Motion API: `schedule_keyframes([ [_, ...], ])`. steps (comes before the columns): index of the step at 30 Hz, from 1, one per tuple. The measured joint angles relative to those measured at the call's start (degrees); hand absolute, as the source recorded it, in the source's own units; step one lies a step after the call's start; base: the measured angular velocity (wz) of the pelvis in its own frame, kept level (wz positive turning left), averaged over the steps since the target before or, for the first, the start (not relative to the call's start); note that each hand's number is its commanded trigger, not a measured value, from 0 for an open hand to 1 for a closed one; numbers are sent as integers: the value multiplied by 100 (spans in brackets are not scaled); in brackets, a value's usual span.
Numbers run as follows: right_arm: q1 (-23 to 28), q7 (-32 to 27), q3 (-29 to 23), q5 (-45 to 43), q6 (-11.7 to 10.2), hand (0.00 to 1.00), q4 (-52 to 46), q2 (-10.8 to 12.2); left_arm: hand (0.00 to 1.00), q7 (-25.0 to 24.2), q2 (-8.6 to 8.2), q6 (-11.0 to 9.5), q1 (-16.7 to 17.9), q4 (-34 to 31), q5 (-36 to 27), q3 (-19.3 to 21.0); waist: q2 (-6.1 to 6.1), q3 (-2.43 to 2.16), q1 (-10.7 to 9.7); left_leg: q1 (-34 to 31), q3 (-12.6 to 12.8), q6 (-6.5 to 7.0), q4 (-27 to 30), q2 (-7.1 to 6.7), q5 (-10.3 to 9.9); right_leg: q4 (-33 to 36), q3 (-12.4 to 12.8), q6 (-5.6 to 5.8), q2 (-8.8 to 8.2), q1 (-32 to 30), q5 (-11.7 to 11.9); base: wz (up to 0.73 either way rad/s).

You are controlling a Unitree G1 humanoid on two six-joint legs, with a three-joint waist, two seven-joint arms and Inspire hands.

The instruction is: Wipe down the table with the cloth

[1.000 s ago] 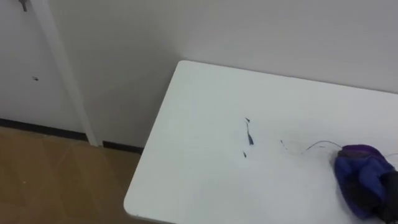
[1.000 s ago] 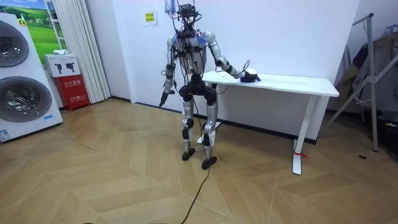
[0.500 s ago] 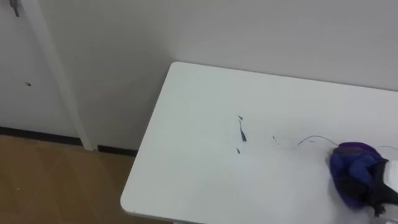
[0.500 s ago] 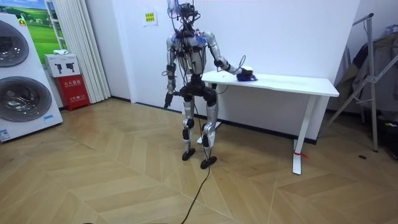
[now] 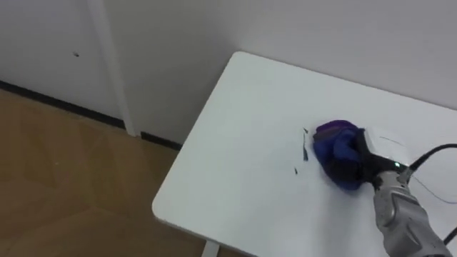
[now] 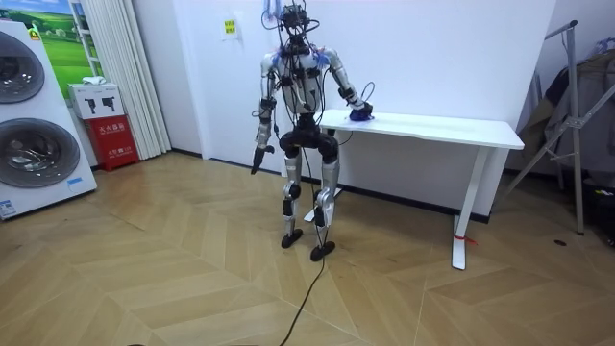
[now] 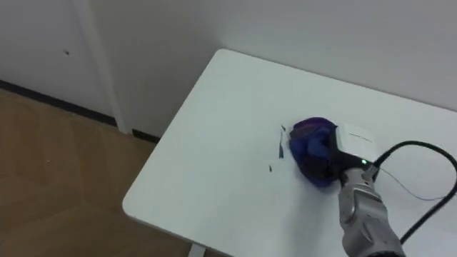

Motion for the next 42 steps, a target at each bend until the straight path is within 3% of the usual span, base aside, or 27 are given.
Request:
schedule_keyframes([
  [1, 20, -139, -65, 143, -142, 100, 227, 2, 0, -1, 6, -1, 6, 2, -1, 78, 26, -13, -43, 61, -25, 23, -8, -17, -10, -4, 27, 1, -12, 79, -1, 21],
  [2, 36, -233, -184, 209, -272, 100, 442, 2, 0, -1, 54, -5, 17, 32, -2, 93, 37, -60, -122, 71, -72, 47, 7, -38, -18, -4, 27, 5, -30, 125, -3, 25],
  [4, 146, -402, -432, 273, -402, 100, 643, 9, 0, 0, 130, -9, 53, 55, 3, 151, 40, -121, -200, 85, -134, 77, 2, -70, -2, 2, 32, 13, -71, 152, -8, 22],
  [6, 303, -581, -715, 305, -508, 100, 777, 10, 0, 13, 130, -20, 122, 59, 59, 335, 56, -134, -297, 151, -173, 119, -9, -131, 6, -4, 19, 47, -127, 225, -29, 14],
  [7, 439, -745, -938, 368, -594, 100, 923, 8, 0, 19, 131, -21, 143, 60, 159, 436, 61, -175, -382, 177, -212, 151, 7, -159, -6, 9, -2, 58, -154, 277, -35, 22],
  [11, 971, -1195, -1610, 844, -751, 100, 1218, -33, 0, 28, 117, 4, 254, 61, 268, 741, 61, -191, -547, 349, -310, 247, 13, -250, -39, 22, 49, 78, -226, 456, -44, 11],
  [14, 1254, -1274, -1790, 1094, -794, 100, 1326, -240, 0, 60, 115, 48, 254, -40, 259, 757, 40, -205, -740, 302, -434, 301, 131, -300, -72, 41, 48, 121, -244, 476, -18, 18],
  [18, 1369, -1279, -2032, 1135, -771, 100, 1362, -272, 0, 170, 107, 46, 258, -51, 245, 747, 33, -217, -863, 324, -442, 338, 168, -334, -95, 29, 53, 153, -261, 535, 1, 0],
  [21, 1150, -1190, -1914, 1177, -528, 100, 1336, -256, 0, 198, 97, 47, 194, -47, 203, 613, 46, -215, -769, 350, -368, 347, 167, -326, -102, 19, 78, 171, -262, 529, 12, -20],
  [24, 861, -1118, -1696, 1144, -28, 100, 1159, -187, 0, 257, 66, 43, 104, 17, 128, 253, 84, -198, -569, 339, -155, 338, 159, -285, -107, 17, 327, 171, -243, 420, 12, -45],
  [26, 543, -857, -1266, 990, 464, 100, 828, -120, 0, 249, 60, 46, 14, 93, 20, 58, 93, -189, -382, 231, 53, 297, 154, -215, -103, 28, 391, 170, -207, 259, 13, -61],
  [27, 473, -732, -1129, 854, 549, 100, 671, -97, 0, 247, 51, 50, -23, 143, 20, 27, 102, -177, -344, 210, 61, 282, 144, -213, -93, 26, 419, 170, -196, 209, 13, -63],
  [29, 41, -211, -421, 403, 681, 100, 102, 38, 0, 237, -21, 60, -27, 182, 20, -40, 165, -28, -122, 157, -12, 227, 145, -217, -87, 18, 479, 145, -123, 64, 13, -60],
  [30, -69, -94, -243, 342, 709, 100, -22, 76, 0, 229, -22, 61, -47, 183, 20, -62, 167, -23, -114, 99, -68, 221, 155, -215, -84, 20, 467, 122, -102, 5, 20, -13],
  [31, -257, 168, 66, 230, 695, 100, -253, 120, 0, 193, -18, 66, -85, 179, 21, -126, 158, 12, -109, -22, -177, 197, 178, -225, -68, 22, 415, 100, -69, -79, 28, 28],
  [32, -439, 362, 164, 239, 621, 100, -373, 157, 0, 127, -34, 66, -132, 124, -6, -195, 156, 75, -102, -88, -256, 130, 174, -228, -8, 20, 348, 79, -56, -117, 20, 37],
  [33, -548, 430, 212, 252, 561, 100, -350, 156, 0, 110, -44, 60, -143, 92, -30, -216, 147, 80, -75, -111, -284, 116, 167, -230, 10, 18, 341, 53, -52, -132, 6, 43],
  [37, -792, 490, 232, 586, 308, 100, 43, 79, 0, 19, 12, 64, 144, -15, -38, -203, 103, 50, 62, -167, -460, 121, 79, -236, 108, -3, 186, -3, -41, -143, -49, 35],
  [39, -623, 418, -76, 896, -15, 100, 208, 44, 0, 1, 27, 91, 290, -8, -37, -91, 74, 35, -80, -161, -447, 122, 101, -222, 109, -5, 116, -3, -35, -73, -49, 49],
  [40, -518, 372, -329, 1019, -227, 100, 464, 17, 0, -20, 27, 88, 361, 9, -13, 46, 48, 3, -229, -142, -433, 122, 103, -222, 109, -2, -20, -3, -53, -41, -49, 69],
  [42, -316, 267, -800, 1244, -401, 100, 746, -26, 0, -35, 45, 77, 389, 6, 12, 294, 43, -34, -389, -123, -311, 128, 98, -205, 113, 0, -110, 11, -87, 61, -58, 65],
])
